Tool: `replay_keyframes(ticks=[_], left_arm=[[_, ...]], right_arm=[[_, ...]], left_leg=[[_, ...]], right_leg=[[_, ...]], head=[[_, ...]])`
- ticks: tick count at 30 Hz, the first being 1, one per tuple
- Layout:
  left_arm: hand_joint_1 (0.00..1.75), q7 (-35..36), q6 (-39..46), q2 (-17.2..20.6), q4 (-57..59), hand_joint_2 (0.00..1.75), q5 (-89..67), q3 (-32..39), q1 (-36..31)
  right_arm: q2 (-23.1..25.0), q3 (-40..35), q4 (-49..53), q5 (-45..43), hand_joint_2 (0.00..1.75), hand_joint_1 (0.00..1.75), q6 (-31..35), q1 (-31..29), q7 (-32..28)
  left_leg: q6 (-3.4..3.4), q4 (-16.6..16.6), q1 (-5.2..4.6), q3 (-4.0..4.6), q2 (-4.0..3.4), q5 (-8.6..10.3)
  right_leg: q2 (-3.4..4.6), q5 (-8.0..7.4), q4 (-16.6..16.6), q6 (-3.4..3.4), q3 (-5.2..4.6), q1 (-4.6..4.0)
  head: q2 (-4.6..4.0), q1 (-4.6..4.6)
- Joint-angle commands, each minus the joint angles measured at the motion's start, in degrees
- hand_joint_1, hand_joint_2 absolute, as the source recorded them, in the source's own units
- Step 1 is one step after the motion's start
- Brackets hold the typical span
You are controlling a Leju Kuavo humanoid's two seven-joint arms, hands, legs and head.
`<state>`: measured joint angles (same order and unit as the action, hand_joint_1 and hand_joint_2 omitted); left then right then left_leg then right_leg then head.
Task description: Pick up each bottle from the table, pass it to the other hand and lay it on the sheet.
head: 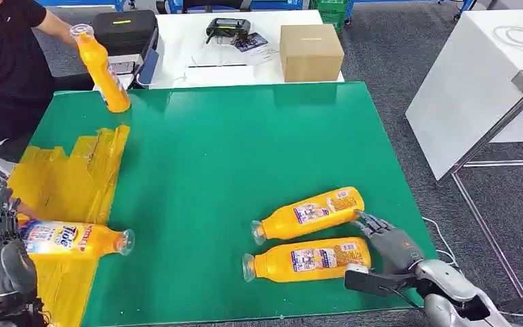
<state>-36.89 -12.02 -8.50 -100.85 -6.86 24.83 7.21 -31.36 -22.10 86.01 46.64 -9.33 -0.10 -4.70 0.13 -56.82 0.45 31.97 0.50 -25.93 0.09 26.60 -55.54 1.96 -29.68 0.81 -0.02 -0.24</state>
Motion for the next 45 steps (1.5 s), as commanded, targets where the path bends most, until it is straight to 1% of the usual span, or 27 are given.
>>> replay_keyframes(ticks=[1, 6, 21, 23, 24, 26, 35, 36, 37, 38, 40, 43, 44, 45], left_arm=[[0.00, 0.22, -0.59, 1.19, 4.41, 0.00, 0.91, -0.77, -1.89], [0.00, 0.22, -0.59, 1.19, 4.41, 0.00, 0.91, -0.77, -1.89], [0.00, 0.22, -0.59, 1.19, 4.41, 0.00, 0.91, -0.77, -1.89], [0.00, 0.22, -0.56, 1.18, 4.42, 0.00, 0.93, -0.75, -1.90], [0.00, 0.21, -0.57, 1.21, 4.52, 0.00, 1.09, -0.69, -1.95], [0.00, 0.12, -0.58, 1.16, 4.67, 0.00, 1.44, -0.50, -2.01], [0.00, 0.37, -0.53, 1.15, 4.99, 0.00, 1.64, -1.04, -2.13], [0.00, 0.42, -0.48, 1.12, 4.85, 0.00, 1.76, -1.07, -2.04], [0.00, 0.57, -0.52, 1.10, 4.49, 0.00, 1.97, -1.07, -1.85], [0.00, 0.63, -0.57, 1.11, 4.31, 0.00, 2.03, -1.09, -1.75], [0.00, 0.83, -0.65, 1.05, 4.14, 0.00, 2.17, -1.07, -1.59], [0.00, 1.00, -0.63, 0.93, 4.12, 0.00, 2.37, -0.98, -1.45], [0.00, 1.00, -0.64, 0.92, 4.17, 0.00, 2.42, -0.97, -1.46], [0.00, 0.99, -0.70, 0.94, 4.26, 0.00, 2.47, -0.96, -1.50]], right_arm=[[1.93, -4.77, -4.25, -1.09, 1.75, 0.00, -0.47, -2.52, -0.47], [1.93, -4.77, -4.25, -1.09, 1.75, 0.00, -0.47, -2.52, -0.47], [1.93, -4.77, -4.25, -1.09, 1.75, 0.00, -0.47, -2.52, -0.47], [1.83, -4.74, -4.20, -1.18, 1.75, 0.00, -0.50, -2.53, -0.53], [1.28, -5.09, -3.72, -1.79, 1.75, 0.00, -0.84, -2.32, -0.84], [0.16, -5.53, -2.16, -2.53, 1.75, 0.00, -1.10, -1.13, -1.05], [-1.48, -5.98, 1.75, -3.46, 1.75, 0.00, -0.83, 2.33, -0.64], [0.31, -5.42, 2.00, -4.41, 1.75, 0.00, 1.79, 2.56, -3.74], [3.14, -6.76, 0.87, -2.85, 1.75, 0.00, 1.83, 1.25, -3.46], [4.29, -7.60, 0.50, -2.33, 1.75, 0.00, 1.79, 0.34, -3.10], [5.27, -9.08, -0.39, -2.47, 1.75, 0.00, 1.63, -1.38, -2.77], [5.42, -9.94, -0.45, -3.32, 1.75, 0.00, 1.89, -2.46, -2.72], [5.36, -10.28, -0.59, -3.77, 1.75, 0.00, 1.87, -2.82, -2.86], [5.39, -10.47, -0.75, -4.01, 0.00, 0.00, 1.87, -3.17, -2.88]], left_leg=[[-0.01, 0.10, 0.02, -0.11, 0.03, 0.01], [0.00, 0.07, 0.04, -0.12, -0.05, -0.03], [0.00, 0.06, 0.02, -0.07, 0.01, 0.00], [0.00, 0.08, 0.07, -0.18, -0.04, -0.03], [0.00, 0.06, 0.02, -0.04, 0.01, 0.01], [0.00, 0.05, 0.01, -0.04, 0.04, 0.01], [0.00, 0.05, 0.04, -0.11, 0.10, -0.03], [0.00, 0.06, 0.00, -0.07, 0.10, 0.00], [-0.01, 0.06, 0.03, -0.10, 0.11, -0.02], [-0.01, 0.07, 0.05, -0.16, 0.10, -0.03], [-0.04, 0.10, 0.08, -0.11, -0.09, 0.00], [-0.04, 0.10, 0.10, -0.14, -0.25, -0.03], [-0.02, 0.08, 0.03, -0.07, -0.13, 0.00], [-0.03, 0.08, 0.05, -0.10, -0.13, -0.01]], right_leg=[[-0.05, 0.00, 0.11, -0.07, 0.13, -0.03], [0.03, 0.00, 0.12, -0.08, 0.17, -0.06], [-0.02, 0.00, 0.08, -0.05, 0.10, -0.03], [-0.01, 0.00, 0.15, -0.11, 0.23, -0.09], [-0.03, -0.01, 0.07, -0.05, 0.07, -0.03], [-0.05, 0.00, 0.06, -0.05, 0.08, -0.02], [-0.12, 0.04, 0.10, -0.09, 0.17, -0.05], [-0.12, 0.03, 0.07, -0.06, 0.10, -0.01], [-0.14, 0.04, 0.10, -0.08, 0.16, -0.04], [-0.15, 0.05, 0.13, -0.11, 0.22, -0.06], [0.07, -0.04, 0.14, -0.09, 0.11, -0.09], [0.21, -0.06, 0.12, -0.13, 0.11, -0.13], [0.11, -0.03, 0.05, -0.08, 0.04, -0.05], [0.09, -0.02, 0.06, -0.12, 0.08, -0.07]], head=[[0.00, -0.02], [0.00, 0.00], [0.00, 0.00], [0.00, 0.00], [0.00, 0.00], [0.00, 0.00], [0.00, 0.00], [0.00, 0.00], [0.00, -0.02], [0.00, 0.00], [0.00, 0.00], [0.00, 0.00], [0.00, -0.04], [0.00, -0.02]])
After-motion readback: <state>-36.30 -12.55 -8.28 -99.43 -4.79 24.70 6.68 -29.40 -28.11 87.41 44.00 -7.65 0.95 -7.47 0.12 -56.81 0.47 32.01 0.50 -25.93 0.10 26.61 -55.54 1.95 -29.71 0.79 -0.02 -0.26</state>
